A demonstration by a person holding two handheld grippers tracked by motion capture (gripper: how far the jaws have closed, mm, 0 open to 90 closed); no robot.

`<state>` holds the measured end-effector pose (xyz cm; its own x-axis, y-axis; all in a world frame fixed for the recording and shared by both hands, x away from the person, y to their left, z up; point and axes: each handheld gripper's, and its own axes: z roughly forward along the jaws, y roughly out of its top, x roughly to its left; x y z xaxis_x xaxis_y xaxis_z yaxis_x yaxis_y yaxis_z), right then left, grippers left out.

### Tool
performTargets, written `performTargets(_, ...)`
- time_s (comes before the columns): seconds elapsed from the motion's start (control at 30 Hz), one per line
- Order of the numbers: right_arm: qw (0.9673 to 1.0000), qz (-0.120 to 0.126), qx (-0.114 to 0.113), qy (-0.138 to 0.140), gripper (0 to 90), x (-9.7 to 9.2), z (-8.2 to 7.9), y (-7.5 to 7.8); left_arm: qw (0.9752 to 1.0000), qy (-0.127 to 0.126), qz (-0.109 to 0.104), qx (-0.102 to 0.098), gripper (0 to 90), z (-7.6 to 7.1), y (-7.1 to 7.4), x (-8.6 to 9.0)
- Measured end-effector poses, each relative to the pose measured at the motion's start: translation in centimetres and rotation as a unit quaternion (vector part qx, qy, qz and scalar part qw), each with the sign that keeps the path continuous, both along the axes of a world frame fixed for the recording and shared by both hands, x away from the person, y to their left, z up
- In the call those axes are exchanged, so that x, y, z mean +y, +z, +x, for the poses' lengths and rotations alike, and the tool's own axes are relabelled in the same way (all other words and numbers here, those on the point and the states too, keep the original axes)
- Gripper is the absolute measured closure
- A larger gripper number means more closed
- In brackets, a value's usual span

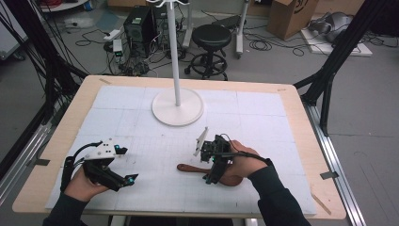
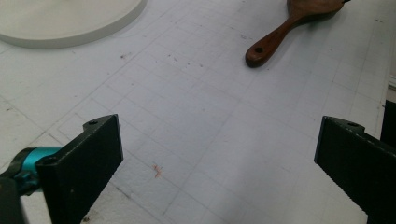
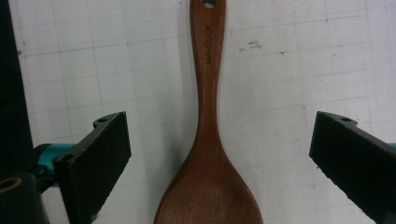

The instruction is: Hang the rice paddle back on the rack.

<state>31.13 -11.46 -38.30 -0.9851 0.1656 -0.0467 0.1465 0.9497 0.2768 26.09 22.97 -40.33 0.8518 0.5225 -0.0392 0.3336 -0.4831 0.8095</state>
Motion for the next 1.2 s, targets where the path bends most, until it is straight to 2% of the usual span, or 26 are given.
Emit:
performTargets(0.03, 0.9999, -0.013, -0.001, 0.001, 5.1, 0.4, 0.0, -0.3, 1.0000, 0.000, 0.001, -0.001, 1.7, 0.0, 0.0, 0.0)
performTargets(0.07, 0.9999, -0.013, -0.001, 0.001, 5.1, 0.4, 0.0, -0.3, 1.0000, 0.000, 0.001, -0.001, 1.7, 0.0, 0.0, 0.0)
performTargets(0.17, 0.9994, -0.035, -0.005, 0.005, 5.6, 0.9, 0.0, -0.7, 1.0000, 0.002, 0.001, 0.001, 1.7, 0.0, -0.1, 0.1)
performTargets(0.27, 0.9991, -0.042, -0.004, 0.009, 7.8, 1.3, -0.1, -1.0, 1.0000, 0.001, 0.000, 0.002, 1.7, 0.1, -0.1, 0.1)
performTargets(0.4, 0.9984, -0.055, -0.001, 0.015, 15.3, 2.0, -0.1, -1.3, 1.0000, 0.002, 0.003, 0.000, 1.7, 0.0, -0.2, 0.1)
performTargets(0.57, 0.9977, -0.065, 0.002, 0.018, 19.2, 2.3, -0.1, -1.6, 1.0000, 0.002, 0.003, 0.000, 1.7, 0.0, -0.2, 0.0)
performTargets(0.7, 0.9969, -0.077, 0.004, 0.014, 28.5, 2.5, 0.0, -1.9, 1.0000, -0.001, 0.002, 0.002, 1.7, -0.1, -0.2, -0.1)
performTargets(0.77, 0.9970, -0.077, 0.006, 0.013, 30.7, 2.6, 0.0, -1.9, 1.0000, -0.001, 0.003, 0.001, 1.7, -0.1, -0.2, -0.1)
performTargets(0.83, 0.9969, -0.076, 0.006, 0.017, 37.6, 2.7, 0.1, -1.9, 1.0000, -0.002, 0.004, 0.001, 1.7, -0.1, -0.2, -0.1)
performTargets(1.2, 0.9952, -0.093, 0.019, 0.022, 53.0, 3.2, 0.4, -2.5, 1.0000, -0.007, 0.004, 0.002, 1.7, -0.1, -0.2, -0.1)
